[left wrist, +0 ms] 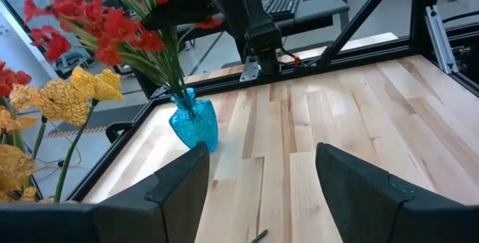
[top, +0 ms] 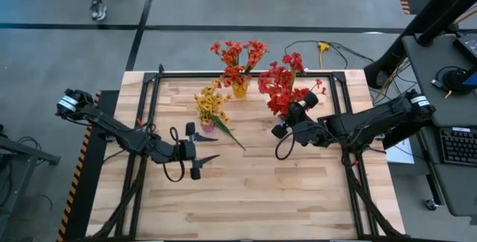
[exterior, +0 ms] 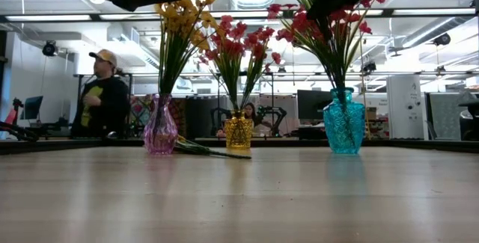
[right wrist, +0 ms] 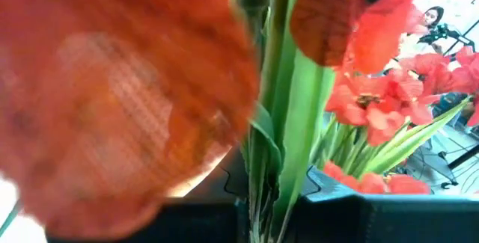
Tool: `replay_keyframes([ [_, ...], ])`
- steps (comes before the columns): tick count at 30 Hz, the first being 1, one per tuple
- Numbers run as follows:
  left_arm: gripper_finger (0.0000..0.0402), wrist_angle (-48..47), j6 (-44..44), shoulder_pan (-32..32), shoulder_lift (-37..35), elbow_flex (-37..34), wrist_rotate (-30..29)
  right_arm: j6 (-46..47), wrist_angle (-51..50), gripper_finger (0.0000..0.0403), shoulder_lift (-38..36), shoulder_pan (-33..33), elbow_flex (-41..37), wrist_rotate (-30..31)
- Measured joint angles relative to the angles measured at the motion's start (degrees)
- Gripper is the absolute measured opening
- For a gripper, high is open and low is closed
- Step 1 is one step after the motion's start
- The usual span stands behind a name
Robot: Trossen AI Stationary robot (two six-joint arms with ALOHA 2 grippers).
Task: Sort flowers into vase by color
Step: Put the red flower into the blue vase
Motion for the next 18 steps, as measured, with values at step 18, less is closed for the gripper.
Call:
replay_keyframes([
  [18,0.0227,-1.69,-1.62,0.0,0.01,0.0,0.0,1.82,0.21,0.0068,1.08,0.02,0.0,0.0],
])
